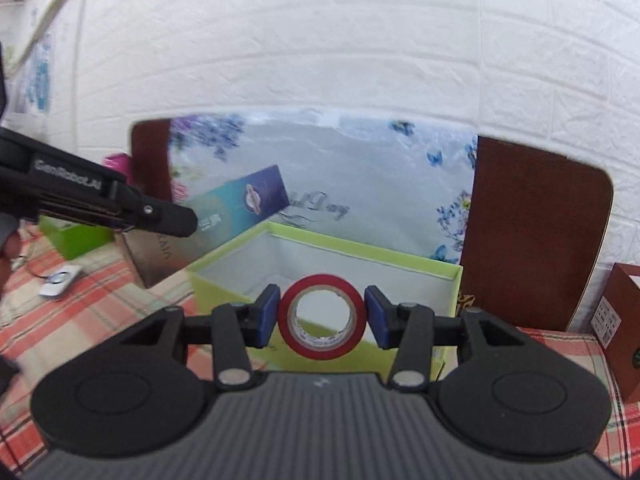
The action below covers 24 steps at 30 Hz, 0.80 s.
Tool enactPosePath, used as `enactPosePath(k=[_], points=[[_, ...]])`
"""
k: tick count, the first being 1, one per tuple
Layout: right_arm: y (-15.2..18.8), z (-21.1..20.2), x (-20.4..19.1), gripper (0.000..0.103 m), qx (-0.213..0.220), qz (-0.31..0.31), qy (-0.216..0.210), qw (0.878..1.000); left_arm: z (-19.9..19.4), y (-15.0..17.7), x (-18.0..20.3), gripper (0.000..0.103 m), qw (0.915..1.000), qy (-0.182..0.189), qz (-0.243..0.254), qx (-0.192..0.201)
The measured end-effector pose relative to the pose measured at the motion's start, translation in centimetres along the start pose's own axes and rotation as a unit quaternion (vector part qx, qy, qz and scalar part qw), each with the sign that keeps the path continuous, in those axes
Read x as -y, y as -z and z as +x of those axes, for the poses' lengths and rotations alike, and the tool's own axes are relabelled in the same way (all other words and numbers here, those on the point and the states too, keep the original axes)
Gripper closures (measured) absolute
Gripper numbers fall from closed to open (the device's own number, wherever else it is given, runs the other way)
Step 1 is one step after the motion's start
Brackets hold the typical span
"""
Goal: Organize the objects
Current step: 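Carry both items into the lime-green box and open both tools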
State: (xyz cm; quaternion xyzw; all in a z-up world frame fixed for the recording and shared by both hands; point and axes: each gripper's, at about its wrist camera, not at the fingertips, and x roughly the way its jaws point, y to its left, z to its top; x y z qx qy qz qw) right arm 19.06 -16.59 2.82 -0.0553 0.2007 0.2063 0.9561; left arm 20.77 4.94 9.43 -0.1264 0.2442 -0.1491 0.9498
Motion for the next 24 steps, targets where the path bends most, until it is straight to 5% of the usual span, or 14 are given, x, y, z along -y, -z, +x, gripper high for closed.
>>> enactPosePath(k=[7, 8, 9, 11, 18, 21, 24], points=[[1.2, 8.9, 3.6, 0.052, -0.068, 0.020, 0.030, 0.997, 7.1, -0.8, -2.2, 0.080, 0.9991, -0.024, -0.017, -0.031], [1.4, 9.6, 3.9, 0.035, -0.079, 0.020, 0.028, 0.996, 7.4, -0.8, -2.3, 0.067, 0.9992, -0.030, -0.008, -0.026], [1.6, 9.5, 4.0, 0.027, -0.080, 0.018, 0.036, 0.996, 7.6, -0.8, -2.3, 0.039, 0.9986, -0.044, -0.002, -0.029], [2.2, 8.1, 4.1, 0.021, -0.053, 0.003, 0.038, 0.998, 6.9, -0.6, -2.6, 0.020, 0.9981, -0.061, 0.001, -0.011], [3.2, 3.4, 3.4, 0.007, -0.037, -0.029, -0.002, 0.999, 5.1, -0.1, -3.0, 0.019, 0.9989, -0.046, 0.001, 0.012], [4.0, 5.0, 2.9, 0.010, -0.053, -0.069, 0.059, 0.994, 4.9, 0.2, -2.4, 0.019, 0.9989, -0.047, 0.007, 0.003], [3.6, 6.7, 4.1, 0.012, -0.064, -0.046, 0.094, 0.992, 4.5, 0.7, -1.8, 0.019, 0.9986, -0.050, 0.017, 0.001]])
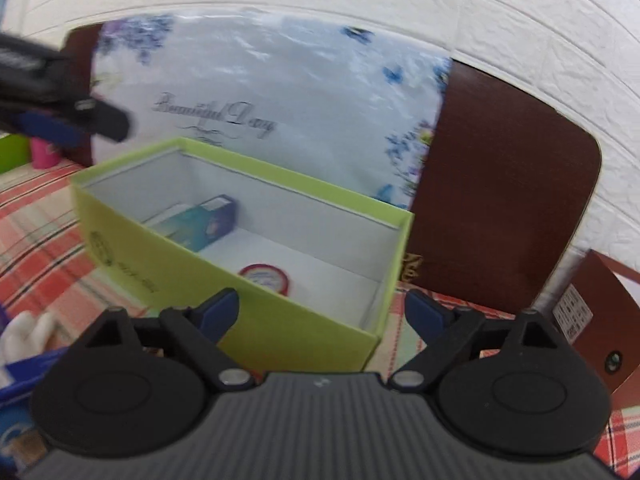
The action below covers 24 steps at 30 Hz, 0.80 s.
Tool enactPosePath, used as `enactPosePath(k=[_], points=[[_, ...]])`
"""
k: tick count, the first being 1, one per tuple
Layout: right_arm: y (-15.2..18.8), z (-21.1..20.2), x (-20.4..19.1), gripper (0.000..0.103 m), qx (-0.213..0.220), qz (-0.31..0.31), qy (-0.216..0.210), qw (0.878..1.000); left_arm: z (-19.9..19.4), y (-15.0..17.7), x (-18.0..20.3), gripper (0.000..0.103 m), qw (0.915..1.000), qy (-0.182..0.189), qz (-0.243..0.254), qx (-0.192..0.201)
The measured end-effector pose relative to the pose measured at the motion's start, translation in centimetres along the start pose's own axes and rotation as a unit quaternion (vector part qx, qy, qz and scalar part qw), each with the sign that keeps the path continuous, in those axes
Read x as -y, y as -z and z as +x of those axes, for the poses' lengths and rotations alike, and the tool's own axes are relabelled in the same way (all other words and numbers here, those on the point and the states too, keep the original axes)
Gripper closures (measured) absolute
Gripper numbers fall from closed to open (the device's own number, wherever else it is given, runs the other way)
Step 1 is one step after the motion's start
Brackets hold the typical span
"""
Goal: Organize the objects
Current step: 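Carry both items into the lime-green box and open both tools, then move both tools back over the cluttered table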
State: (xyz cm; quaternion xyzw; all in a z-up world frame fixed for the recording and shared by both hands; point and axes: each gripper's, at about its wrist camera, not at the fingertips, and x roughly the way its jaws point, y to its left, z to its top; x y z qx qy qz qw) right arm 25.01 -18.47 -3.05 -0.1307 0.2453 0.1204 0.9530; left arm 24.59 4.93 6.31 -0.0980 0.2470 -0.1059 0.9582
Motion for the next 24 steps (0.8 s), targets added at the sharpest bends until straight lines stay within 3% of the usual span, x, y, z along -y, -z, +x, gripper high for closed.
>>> enactPosePath(k=[2, 6, 11, 17, 24], points=[[-0.5, 1.0, 0.6, 0.012, -0.010, 0.016, 0.021, 1.000, -0.5, 0.3, 0.0, 0.017, 1.0000, -0.001, 0.001, 0.000], [-0.8, 0.3, 0.9, 0.012, -0.011, 0.022, 0.007, 1.000, -1.4, 0.6, 0.0, 0.017, 0.9999, -0.012, -0.002, 0.000], [0.1, -6.4, 0.5, 0.000, 0.030, 0.040, -0.045, 0.998, -4.7, 1.6, 0.3, 0.016, 0.9998, -0.014, -0.013, 0.006], [2.8, -14.1, -0.8, 0.000, 0.043, 0.065, -0.108, 0.991, -10.5, 5.0, 2.1, 0.013, 0.9999, -0.003, -0.016, 0.002], [6.7, -19.6, -2.8, 0.000, 0.047, 0.071, -0.138, 0.987, -14.8, 10.3, 2.5, 0.012, 0.9993, -0.031, -0.016, -0.010]])
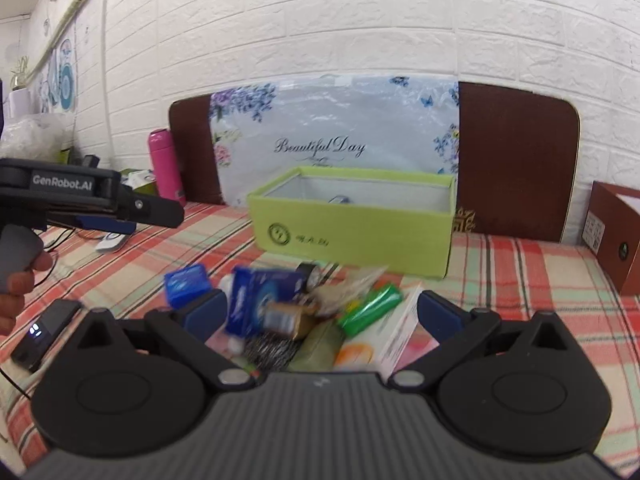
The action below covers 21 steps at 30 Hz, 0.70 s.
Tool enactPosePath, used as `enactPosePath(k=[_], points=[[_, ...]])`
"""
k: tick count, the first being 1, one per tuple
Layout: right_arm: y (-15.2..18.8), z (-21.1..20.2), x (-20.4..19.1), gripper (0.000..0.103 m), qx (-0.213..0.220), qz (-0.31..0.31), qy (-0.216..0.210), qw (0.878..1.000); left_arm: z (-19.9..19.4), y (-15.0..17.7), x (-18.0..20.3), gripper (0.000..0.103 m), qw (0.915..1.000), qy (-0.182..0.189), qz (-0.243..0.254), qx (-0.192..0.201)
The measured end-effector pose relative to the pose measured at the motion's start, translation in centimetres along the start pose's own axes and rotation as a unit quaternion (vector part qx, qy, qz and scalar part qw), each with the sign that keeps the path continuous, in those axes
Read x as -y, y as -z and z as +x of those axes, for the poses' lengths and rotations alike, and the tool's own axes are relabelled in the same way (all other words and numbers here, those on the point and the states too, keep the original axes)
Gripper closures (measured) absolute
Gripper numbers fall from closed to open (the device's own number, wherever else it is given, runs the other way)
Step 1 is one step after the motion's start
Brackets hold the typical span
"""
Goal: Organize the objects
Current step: 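Move both tools back over the cluttered table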
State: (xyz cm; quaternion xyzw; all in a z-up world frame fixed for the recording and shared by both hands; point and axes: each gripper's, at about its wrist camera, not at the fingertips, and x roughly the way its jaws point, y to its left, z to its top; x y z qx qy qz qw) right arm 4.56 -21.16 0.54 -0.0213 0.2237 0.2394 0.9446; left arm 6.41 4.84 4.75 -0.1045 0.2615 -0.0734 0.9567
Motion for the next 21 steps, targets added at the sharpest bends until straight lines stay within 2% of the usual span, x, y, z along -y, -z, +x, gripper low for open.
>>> enactPosePath(k=[3, 7, 9, 10, 11, 17, 21], points=[[1.7, -1.0, -1.2, 0.000, -0.011, 0.002, -0.026, 1.000, -0.6, 2.0, -0.4, 0.012, 0.9997, -0.001, -0.003, -0.024], [3.6, -1.2, -2.5, 0.000, -0.021, -0.015, -0.056, 0.998, -1.1, 4.2, -0.5, 0.012, 0.9986, 0.016, -0.003, -0.051], [4.4, -1.0, -3.0, 0.005, -0.031, -0.030, -0.068, 0.997, -1.2, 4.9, -0.5, 0.012, 0.9979, 0.027, 0.004, -0.059], [4.8, -0.7, -3.2, 0.014, -0.040, -0.038, -0.075, 0.996, -1.3, 5.3, -0.4, 0.012, 0.9975, 0.032, 0.008, -0.063], [5.1, -0.4, -3.4, 0.017, -0.049, -0.047, -0.079, 0.995, -1.2, 5.5, -0.3, 0.012, 0.9970, 0.035, 0.013, -0.069], [6.1, 2.5, -3.9, 0.018, -0.079, -0.134, -0.097, 0.983, -1.3, 6.2, -0.1, 0.012, 0.9955, 0.047, 0.028, -0.078], [6.1, 5.0, -3.7, 0.018, -0.098, -0.156, -0.111, 0.977, -0.8, 6.1, 0.2, 0.012, 0.9944, 0.059, 0.036, -0.080]])
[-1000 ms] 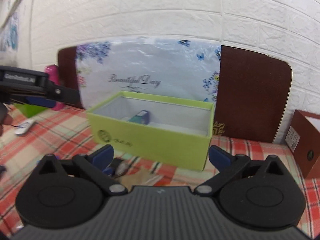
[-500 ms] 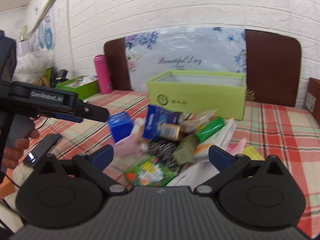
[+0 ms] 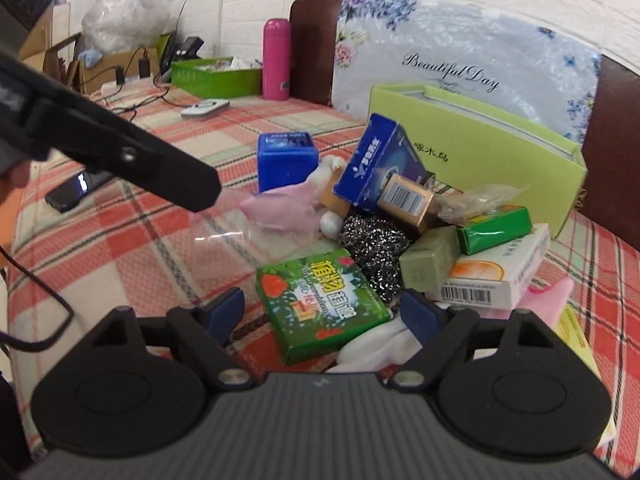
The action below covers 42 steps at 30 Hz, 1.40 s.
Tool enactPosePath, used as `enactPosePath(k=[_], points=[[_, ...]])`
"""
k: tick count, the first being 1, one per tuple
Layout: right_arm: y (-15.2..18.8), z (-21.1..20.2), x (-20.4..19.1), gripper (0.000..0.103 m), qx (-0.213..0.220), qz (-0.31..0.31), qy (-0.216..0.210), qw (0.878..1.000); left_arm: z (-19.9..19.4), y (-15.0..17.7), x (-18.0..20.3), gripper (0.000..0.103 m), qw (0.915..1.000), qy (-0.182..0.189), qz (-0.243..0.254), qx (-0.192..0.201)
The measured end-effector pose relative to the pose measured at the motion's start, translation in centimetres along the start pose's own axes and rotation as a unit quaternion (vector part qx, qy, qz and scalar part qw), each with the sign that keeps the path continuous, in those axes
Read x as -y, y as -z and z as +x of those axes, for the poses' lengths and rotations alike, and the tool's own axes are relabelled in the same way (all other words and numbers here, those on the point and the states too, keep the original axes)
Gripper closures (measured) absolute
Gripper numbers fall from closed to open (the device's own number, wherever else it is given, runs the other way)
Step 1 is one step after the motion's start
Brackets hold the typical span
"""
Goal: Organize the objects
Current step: 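Move both tools back over the cluttered table, then grasp the clear plastic cup with the left tool while the right tool grasps the green soap box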
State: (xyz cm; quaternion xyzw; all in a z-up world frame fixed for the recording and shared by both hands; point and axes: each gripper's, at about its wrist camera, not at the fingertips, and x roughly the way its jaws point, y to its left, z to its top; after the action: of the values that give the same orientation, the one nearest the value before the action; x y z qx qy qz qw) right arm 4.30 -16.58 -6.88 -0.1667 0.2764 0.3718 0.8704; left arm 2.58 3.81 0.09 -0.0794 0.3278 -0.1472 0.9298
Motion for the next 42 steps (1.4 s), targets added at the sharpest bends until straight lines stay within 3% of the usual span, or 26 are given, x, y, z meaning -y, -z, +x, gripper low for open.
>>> enactPosePath(k=[1, 3, 8, 12, 13, 17, 23, 36, 42], points=[[0.0, 0.4, 0.1, 0.018, -0.003, 0.002, -0.001, 1.000, 0.3, -0.1, 0.1, 0.012, 1.0000, 0.000, 0.003, -0.002], [0.1, 0.8, 0.1, 0.031, -0.021, 0.024, 0.010, 0.999, 1.1, -0.3, 0.1, 0.012, 0.9999, -0.002, 0.007, -0.011], [0.6, -2.3, -1.2, 0.029, -0.046, 0.095, 0.037, 0.994, 2.4, -0.4, -0.5, 0.015, 0.9997, 0.004, 0.001, -0.024], [1.0, -3.9, -2.3, 0.029, -0.051, 0.112, 0.014, 0.992, 3.3, 0.1, -0.8, 0.037, 0.9988, 0.007, -0.002, -0.048], [0.9, -4.0, -2.4, 0.029, -0.051, 0.110, 0.013, 0.993, 3.4, 0.3, -1.0, 0.038, 0.9985, 0.009, -0.006, -0.054], [0.6, -3.7, -2.3, 0.029, -0.056, 0.107, 0.005, 0.993, 2.7, 0.9, -1.4, 0.038, 0.9982, 0.014, -0.006, -0.057], [0.5, -2.8, -2.4, 0.029, -0.058, 0.108, 0.014, 0.992, 3.4, 0.3, -1.3, 0.037, 0.9985, -0.007, -0.008, -0.053], [0.8, -1.6, -2.1, 0.029, -0.063, 0.108, 0.007, 0.992, 4.8, -0.1, -1.2, 0.034, 0.9977, -0.001, -0.011, -0.066], [0.9, -1.5, -2.0, 0.035, -0.061, 0.112, 0.001, 0.992, 4.9, -0.1, -1.3, 0.037, 0.9974, 0.002, -0.015, -0.071]])
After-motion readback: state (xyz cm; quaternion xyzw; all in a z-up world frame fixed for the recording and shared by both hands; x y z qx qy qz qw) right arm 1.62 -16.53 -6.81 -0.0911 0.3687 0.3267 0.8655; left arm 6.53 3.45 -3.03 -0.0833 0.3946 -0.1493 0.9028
